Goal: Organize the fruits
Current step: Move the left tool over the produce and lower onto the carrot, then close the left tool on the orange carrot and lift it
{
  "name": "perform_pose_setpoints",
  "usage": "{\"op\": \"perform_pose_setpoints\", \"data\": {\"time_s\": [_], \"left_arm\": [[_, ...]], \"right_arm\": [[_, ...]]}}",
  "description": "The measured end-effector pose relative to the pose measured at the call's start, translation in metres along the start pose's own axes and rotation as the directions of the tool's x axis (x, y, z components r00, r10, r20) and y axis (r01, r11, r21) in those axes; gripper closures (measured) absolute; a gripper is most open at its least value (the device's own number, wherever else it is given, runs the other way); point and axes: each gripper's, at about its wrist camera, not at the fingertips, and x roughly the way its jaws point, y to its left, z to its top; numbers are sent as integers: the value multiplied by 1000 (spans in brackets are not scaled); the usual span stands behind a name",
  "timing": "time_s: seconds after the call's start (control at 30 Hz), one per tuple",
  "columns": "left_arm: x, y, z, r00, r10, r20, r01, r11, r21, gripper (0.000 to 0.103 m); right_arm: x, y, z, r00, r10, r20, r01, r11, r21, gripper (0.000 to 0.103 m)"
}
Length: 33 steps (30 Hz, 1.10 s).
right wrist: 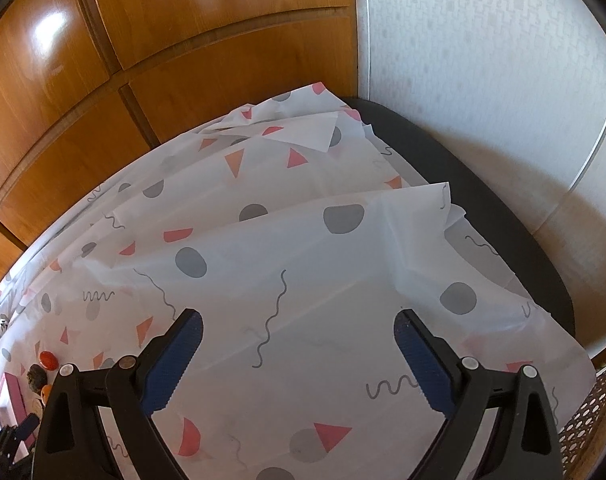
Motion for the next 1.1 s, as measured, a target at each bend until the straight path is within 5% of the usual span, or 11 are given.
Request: {"op": "perform_pose_setpoints", "data": {"time_s": [0.07,0.47,0.77,0.9,1.1], "left_arm": [[8,-1,-1,1000,-7,-18,7,1000,1,78],[-23,7,-18,991,-59,122,75,989,-128,80],[-60,30,-36,976,-20,216,73,968,-241,80],[-82,62,-54,968,39,248,54,933,-357,80],[-103,129,-95,959,175,224,-23,833,-553,80]], "right_arm": [[1,0,0,1000,-2,-1,2,1000,-2,5],[6,0,-1,999,-37,-13,37,999,-13,9],[8,-8,-2,998,-60,-24,60,998,14,10],[9,-7,-2,998,-64,-27,64,998,9,10],[8,-6,-4,998,-60,-29,60,998,-4,10]]}}
